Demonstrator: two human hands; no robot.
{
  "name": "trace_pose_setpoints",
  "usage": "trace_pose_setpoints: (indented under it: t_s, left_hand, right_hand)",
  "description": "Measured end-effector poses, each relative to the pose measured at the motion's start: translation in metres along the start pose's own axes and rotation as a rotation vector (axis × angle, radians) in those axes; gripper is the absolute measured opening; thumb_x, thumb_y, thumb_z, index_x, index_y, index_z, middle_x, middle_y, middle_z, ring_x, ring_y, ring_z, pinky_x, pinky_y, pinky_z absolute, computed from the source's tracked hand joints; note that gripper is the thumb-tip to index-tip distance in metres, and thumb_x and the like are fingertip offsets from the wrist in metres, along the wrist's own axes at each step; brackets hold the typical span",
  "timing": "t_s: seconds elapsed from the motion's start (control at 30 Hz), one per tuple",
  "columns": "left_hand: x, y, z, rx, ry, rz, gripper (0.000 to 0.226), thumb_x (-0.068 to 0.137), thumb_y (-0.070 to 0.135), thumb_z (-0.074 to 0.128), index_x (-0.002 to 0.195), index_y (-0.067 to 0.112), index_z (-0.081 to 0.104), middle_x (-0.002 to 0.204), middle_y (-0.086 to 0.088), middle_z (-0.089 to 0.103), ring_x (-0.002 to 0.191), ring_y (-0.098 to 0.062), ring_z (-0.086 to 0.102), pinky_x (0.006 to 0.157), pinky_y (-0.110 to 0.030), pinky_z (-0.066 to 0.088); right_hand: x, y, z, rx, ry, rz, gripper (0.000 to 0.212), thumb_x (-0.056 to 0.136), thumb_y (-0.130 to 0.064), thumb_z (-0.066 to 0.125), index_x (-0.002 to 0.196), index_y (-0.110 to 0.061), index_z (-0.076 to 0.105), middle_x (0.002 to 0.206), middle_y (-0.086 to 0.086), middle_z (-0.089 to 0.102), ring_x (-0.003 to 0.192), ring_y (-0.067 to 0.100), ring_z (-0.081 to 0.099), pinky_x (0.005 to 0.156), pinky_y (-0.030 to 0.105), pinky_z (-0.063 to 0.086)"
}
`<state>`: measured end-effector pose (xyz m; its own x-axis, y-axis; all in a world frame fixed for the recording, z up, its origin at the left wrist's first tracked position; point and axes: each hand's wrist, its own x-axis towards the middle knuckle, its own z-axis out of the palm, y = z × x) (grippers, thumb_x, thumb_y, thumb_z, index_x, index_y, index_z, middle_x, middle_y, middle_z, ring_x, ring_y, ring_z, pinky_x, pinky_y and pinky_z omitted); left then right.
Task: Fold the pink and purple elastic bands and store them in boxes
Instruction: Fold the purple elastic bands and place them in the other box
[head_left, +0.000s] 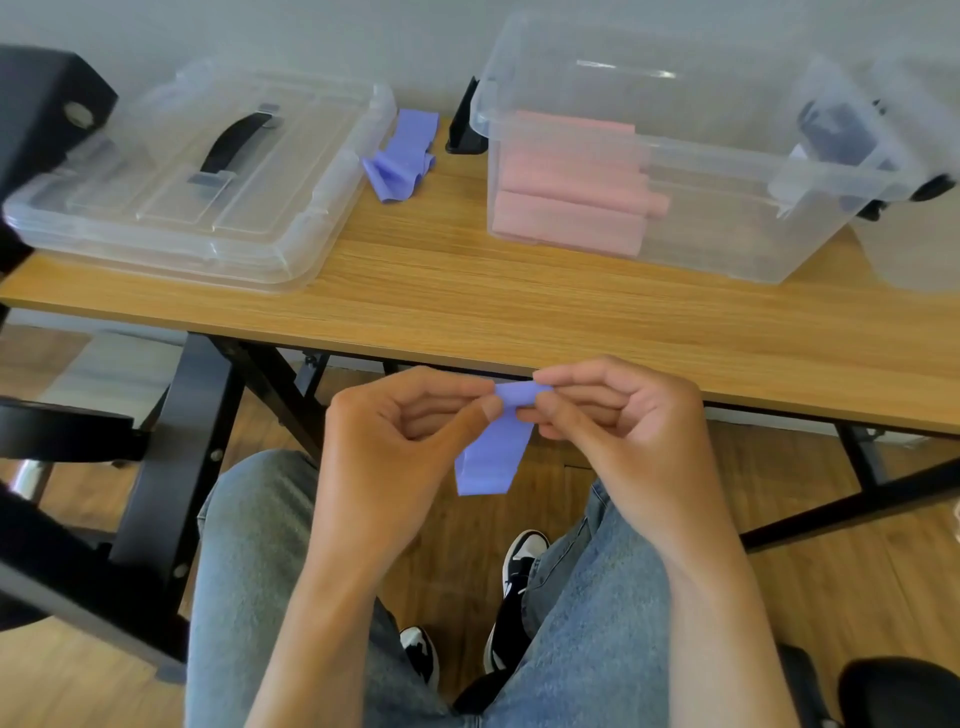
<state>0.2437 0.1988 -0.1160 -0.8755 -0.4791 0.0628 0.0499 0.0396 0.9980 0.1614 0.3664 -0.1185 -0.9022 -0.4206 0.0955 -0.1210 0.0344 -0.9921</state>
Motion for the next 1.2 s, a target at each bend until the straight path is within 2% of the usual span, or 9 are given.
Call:
trace_pose_setpoints:
  t_s: [0.13, 0.3, 0.43, 0.5, 0.6, 0.73, 0.83, 1.0, 1.2]
  left_hand:
    - [0.0011, -0.0027, -0.0032, 0.069, -0.018, -0.002, 0.029, 0.08, 0.006, 0.083, 0.105, 0.02, 0.077, 0.09, 0.008, 0.08, 0.087, -0.009, 0.078, 0.078, -0.018, 0.059]
    - [0.001, -0.0059, -0.0031, 0.241, -0.031, 0.044, 0.015, 0.083, 0.013, 0.082, 0.096, 0.02, 0.08, 0.082, 0.011, 0.079, 0.077, -0.005, 0.076, 0.073, -0.015, 0.057]
    - [0.0001, -0.0053, -0.0007, 0.217, -0.043, 0.044, 0.009, 0.088, 0.016, 0.078, 0.095, 0.021, 0.077, 0.074, 0.006, 0.077, 0.07, -0.01, 0.076, 0.07, -0.022, 0.061]
    - [-0.0005, -0.0042, 0.0011, 0.169, -0.03, 0.039, 0.013, 0.088, 0.015, 0.078, 0.099, 0.02, 0.078, 0.078, 0.005, 0.079, 0.075, -0.012, 0.077, 0.073, -0.026, 0.063]
    - [-0.0002, -0.0033, 0.0027, 0.095, 0.015, 0.025, 0.022, 0.085, 0.01, 0.081, 0.105, 0.018, 0.08, 0.091, 0.008, 0.08, 0.086, -0.01, 0.078, 0.077, -0.021, 0.06]
    - [-0.001, -0.0011, 0.004, 0.027, 0.044, 0.006, 0.019, 0.083, 0.013, 0.081, 0.101, 0.018, 0.08, 0.088, 0.008, 0.08, 0.086, -0.01, 0.078, 0.077, -0.02, 0.06]
    - [-0.0006, -0.0017, 0.0029, 0.047, 0.031, 0.02, 0.019, 0.083, 0.009, 0.082, 0.098, 0.02, 0.079, 0.086, 0.008, 0.08, 0.085, -0.01, 0.078, 0.076, -0.02, 0.06]
    - [-0.0003, -0.0026, -0.0008, 0.125, -0.031, 0.014, 0.036, 0.081, 0.004, 0.083, 0.113, 0.021, 0.076, 0.093, 0.009, 0.08, 0.089, -0.007, 0.077, 0.081, -0.019, 0.059]
    - [-0.001, -0.0067, -0.0004, 0.279, -0.031, 0.048, 0.018, 0.086, 0.009, 0.081, 0.097, 0.023, 0.081, 0.079, 0.012, 0.078, 0.075, -0.005, 0.076, 0.07, -0.015, 0.058]
  right_hand:
    - [0.0, 0.0022, -0.0019, -0.113, -0.011, 0.021, 0.033, 0.091, -0.003, 0.076, 0.117, -0.023, 0.075, 0.098, -0.009, 0.081, 0.092, 0.01, 0.078, 0.085, 0.032, 0.063]
    - [-0.0017, 0.003, -0.0023, -0.234, 0.032, -0.029, 0.017, 0.092, -0.003, 0.075, 0.096, -0.019, 0.079, 0.08, -0.006, 0.079, 0.074, 0.009, 0.077, 0.073, 0.03, 0.063]
    - [-0.0022, 0.0029, -0.0019, -0.196, 0.013, -0.027, 0.007, 0.095, -0.007, 0.072, 0.097, -0.014, 0.073, 0.07, 0.003, 0.075, 0.064, 0.017, 0.075, 0.065, 0.033, 0.062]
    - [-0.0016, 0.0036, -0.001, -0.136, 0.05, -0.041, 0.01, 0.094, -0.004, 0.073, 0.099, -0.012, 0.077, 0.075, 0.001, 0.078, 0.07, 0.016, 0.077, 0.07, 0.033, 0.064]
    - [-0.001, 0.0049, 0.0009, -0.055, 0.055, -0.029, 0.017, 0.094, -0.004, 0.074, 0.108, -0.011, 0.078, 0.089, -0.001, 0.081, 0.086, 0.016, 0.079, 0.079, 0.034, 0.064]
    - [-0.0006, 0.0028, 0.0016, 0.024, 0.053, -0.011, 0.017, 0.092, -0.01, 0.074, 0.108, -0.008, 0.078, 0.091, 0.002, 0.081, 0.088, 0.017, 0.079, 0.079, 0.03, 0.064]
    - [-0.0001, 0.004, -0.0007, -0.023, 0.049, -0.043, 0.016, 0.092, -0.005, 0.074, 0.106, -0.01, 0.078, 0.092, -0.001, 0.081, 0.088, 0.015, 0.079, 0.077, 0.029, 0.063]
    - [-0.0019, 0.0035, -0.0057, -0.119, 0.005, -0.02, 0.041, 0.091, -0.001, 0.075, 0.126, -0.023, 0.072, 0.103, -0.012, 0.08, 0.097, 0.004, 0.076, 0.085, 0.02, 0.059]
    - [-0.0016, 0.0057, -0.0058, -0.28, 0.03, -0.04, 0.021, 0.093, -0.002, 0.073, 0.099, -0.021, 0.08, 0.081, -0.006, 0.079, 0.075, 0.007, 0.076, 0.071, 0.028, 0.062]
